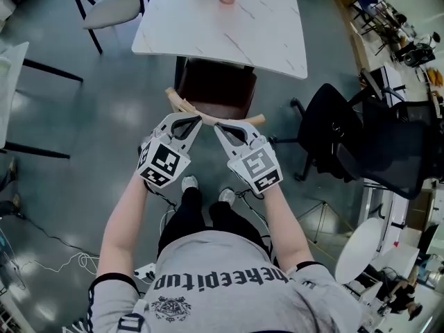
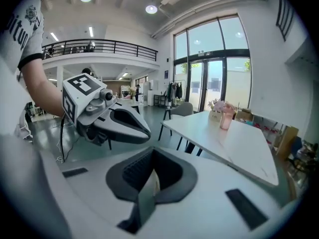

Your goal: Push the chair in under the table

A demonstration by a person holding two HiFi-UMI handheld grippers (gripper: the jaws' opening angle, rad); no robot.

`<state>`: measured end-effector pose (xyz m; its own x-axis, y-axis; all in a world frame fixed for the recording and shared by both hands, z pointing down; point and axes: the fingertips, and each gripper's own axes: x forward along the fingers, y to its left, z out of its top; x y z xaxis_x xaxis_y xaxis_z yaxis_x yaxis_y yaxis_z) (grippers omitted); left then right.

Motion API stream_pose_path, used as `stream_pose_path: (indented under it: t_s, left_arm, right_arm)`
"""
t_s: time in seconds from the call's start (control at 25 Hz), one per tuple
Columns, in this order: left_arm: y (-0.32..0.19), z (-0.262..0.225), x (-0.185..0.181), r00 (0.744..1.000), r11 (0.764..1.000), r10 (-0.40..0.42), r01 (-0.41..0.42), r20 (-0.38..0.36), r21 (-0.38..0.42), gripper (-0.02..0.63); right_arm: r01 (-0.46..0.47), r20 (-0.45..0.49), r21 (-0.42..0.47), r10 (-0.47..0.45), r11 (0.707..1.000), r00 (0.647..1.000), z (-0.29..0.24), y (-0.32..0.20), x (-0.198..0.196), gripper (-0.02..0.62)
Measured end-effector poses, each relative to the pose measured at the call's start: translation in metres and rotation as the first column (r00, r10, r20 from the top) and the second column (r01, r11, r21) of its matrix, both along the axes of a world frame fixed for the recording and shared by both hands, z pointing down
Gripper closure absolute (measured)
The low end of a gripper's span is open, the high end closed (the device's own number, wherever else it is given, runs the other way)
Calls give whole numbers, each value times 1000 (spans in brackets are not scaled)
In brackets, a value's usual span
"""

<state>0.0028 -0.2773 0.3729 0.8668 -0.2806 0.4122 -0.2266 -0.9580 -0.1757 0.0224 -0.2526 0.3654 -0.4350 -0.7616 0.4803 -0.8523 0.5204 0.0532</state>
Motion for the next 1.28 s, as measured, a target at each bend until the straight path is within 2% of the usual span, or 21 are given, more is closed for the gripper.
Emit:
stream_pose_path:
  t_s: [0.2, 0.48, 0.68, 0.96, 1.28]
  left_arm:
    - [30, -53, -2, 991, 997, -71, 73, -116, 8, 591]
    - [63, -106, -13, 959, 990, -141, 144, -247, -4, 591]
    - [81, -129, -17, 940, 986, -160, 164, -302, -13, 591]
    - [91, -162, -30, 896, 974, -216, 228, -387, -15, 591]
    - [103, -185, -35, 865, 972, -215, 236, -454, -10, 591]
  right_arm:
    - [38, 39, 95, -42, 995, 998, -47, 23, -6, 585]
    - [77, 92, 197, -97, 977, 991, -97, 50, -19, 584]
    - [103, 112, 226, -131, 969, 985, -108, 61, -24, 584]
    - [88, 225, 289, -157, 953, 962, -146, 77, -27, 584]
    - [101, 263, 364, -206, 926, 942, -178, 86, -38, 584]
